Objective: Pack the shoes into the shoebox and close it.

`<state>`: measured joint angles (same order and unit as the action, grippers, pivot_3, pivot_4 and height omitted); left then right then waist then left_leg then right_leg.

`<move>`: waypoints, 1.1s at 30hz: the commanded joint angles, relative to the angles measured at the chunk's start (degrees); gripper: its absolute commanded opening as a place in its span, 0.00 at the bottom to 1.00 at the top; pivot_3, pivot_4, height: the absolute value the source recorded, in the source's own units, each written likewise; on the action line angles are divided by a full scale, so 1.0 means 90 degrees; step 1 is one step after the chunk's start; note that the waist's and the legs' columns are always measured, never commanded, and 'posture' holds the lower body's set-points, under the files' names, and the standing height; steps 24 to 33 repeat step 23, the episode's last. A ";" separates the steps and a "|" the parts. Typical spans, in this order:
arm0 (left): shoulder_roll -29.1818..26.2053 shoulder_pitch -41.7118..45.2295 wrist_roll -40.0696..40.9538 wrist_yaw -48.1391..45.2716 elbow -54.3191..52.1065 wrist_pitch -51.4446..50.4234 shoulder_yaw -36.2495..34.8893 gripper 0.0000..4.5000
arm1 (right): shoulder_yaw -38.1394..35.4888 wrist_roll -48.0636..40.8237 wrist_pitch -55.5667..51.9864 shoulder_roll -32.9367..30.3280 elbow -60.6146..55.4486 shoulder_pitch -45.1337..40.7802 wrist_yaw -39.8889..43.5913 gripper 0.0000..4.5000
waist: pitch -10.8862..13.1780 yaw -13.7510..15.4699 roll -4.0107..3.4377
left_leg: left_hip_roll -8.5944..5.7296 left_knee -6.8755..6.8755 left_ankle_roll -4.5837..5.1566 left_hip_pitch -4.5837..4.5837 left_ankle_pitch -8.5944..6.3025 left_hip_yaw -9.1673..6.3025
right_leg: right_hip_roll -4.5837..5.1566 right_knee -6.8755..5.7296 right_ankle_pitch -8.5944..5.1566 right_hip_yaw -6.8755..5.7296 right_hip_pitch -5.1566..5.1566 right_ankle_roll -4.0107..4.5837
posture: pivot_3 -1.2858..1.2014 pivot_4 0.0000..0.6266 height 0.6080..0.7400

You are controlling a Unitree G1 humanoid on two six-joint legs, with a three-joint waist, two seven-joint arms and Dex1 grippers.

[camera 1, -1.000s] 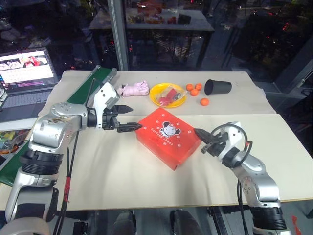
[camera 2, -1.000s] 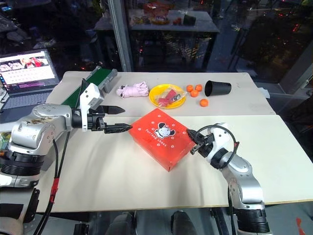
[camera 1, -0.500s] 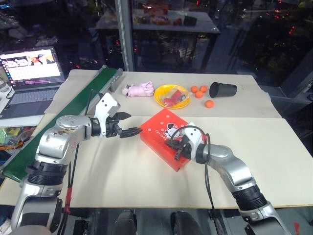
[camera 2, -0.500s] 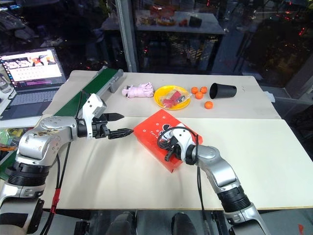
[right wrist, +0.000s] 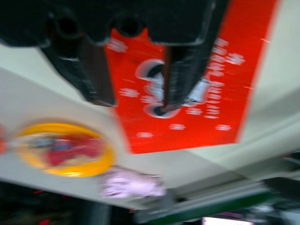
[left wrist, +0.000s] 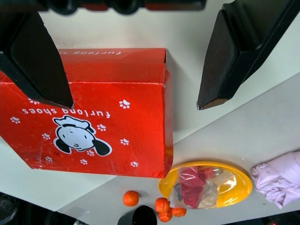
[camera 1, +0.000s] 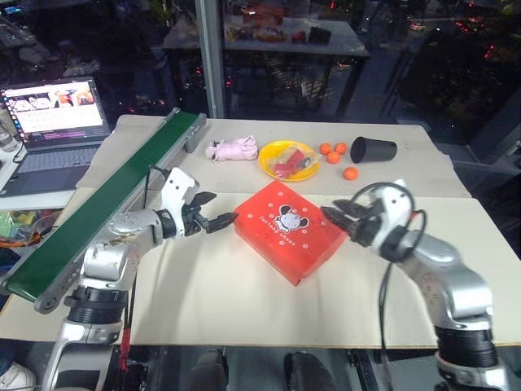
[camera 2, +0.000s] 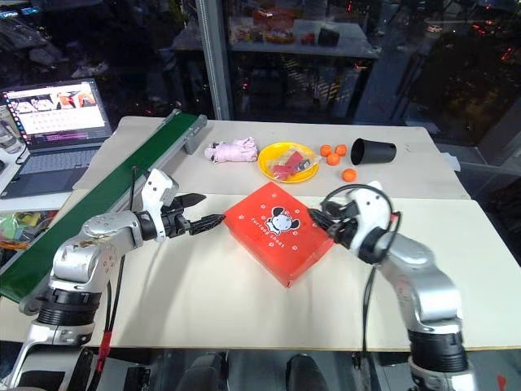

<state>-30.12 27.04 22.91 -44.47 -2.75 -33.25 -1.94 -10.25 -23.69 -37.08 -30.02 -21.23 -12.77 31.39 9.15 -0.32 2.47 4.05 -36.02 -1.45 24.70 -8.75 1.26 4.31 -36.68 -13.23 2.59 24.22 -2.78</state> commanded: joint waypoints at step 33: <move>0.1784 -0.2842 -0.1748 0.2208 0.1321 0.4325 -0.0174 1.00 | -0.0424 0.1456 0.3252 0.1980 0.1396 0.2155 -0.1756 0.99 | -0.0006 -0.0053 -0.0010 | -0.0002 0.0001 -0.0035 -0.0011 -0.0021 0.0005 | 0.0008 0.0003 -0.0024 0.0009 -0.0001 0.0039 | 0.52 0.24 1.00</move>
